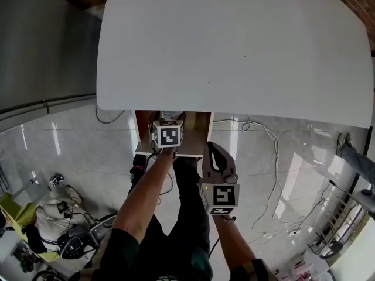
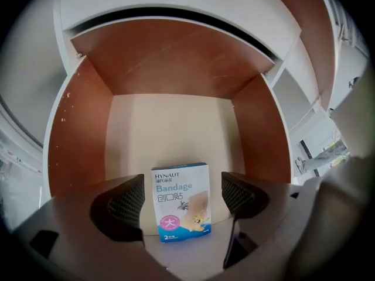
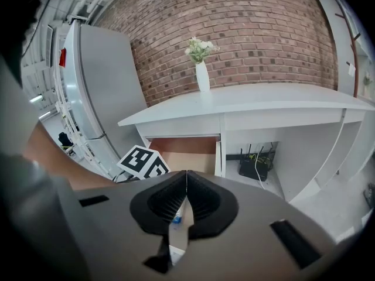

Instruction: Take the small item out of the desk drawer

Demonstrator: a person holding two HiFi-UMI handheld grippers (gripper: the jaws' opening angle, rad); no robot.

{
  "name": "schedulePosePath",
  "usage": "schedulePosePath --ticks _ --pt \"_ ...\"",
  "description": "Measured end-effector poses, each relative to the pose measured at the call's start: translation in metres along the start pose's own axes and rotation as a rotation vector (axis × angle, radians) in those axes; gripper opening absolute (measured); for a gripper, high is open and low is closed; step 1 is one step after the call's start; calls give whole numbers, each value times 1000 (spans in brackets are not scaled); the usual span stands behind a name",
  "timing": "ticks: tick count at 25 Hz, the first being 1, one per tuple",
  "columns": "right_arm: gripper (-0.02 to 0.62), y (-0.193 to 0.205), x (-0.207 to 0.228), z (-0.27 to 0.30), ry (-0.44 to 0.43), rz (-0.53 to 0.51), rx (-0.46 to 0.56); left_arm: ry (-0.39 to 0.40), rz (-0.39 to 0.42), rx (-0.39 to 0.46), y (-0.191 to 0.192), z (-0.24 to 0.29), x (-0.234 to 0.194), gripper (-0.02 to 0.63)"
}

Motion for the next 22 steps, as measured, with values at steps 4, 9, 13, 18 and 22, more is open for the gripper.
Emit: schedulePosePath --ticks 4,9,13,18,22 --pt "25 13 5 -1 15 5 -15 -10 -10 -10 4 15 -1 417" --pt "25 16 6 -4 25 16 -21 -31 1 -44 7 20 3 422" --pt "25 23 9 -3 41 34 -26 -59 1 -64 10 30 2 422" --pt "25 28 9 -4 40 54 -31 -84 -28 -71 11 37 0 422" --pt "25 33 9 -9 48 79 -39 -89 -30 -55 15 36 2 423"
Point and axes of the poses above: the fingertips, and each gripper's own axes: z forward along the fingers, x to its right, y out of its underside, the point moved 8 cm from there along -z, backward along the fingers, and after that the axes turned 2 degrees about x, right-handed, at the moved point
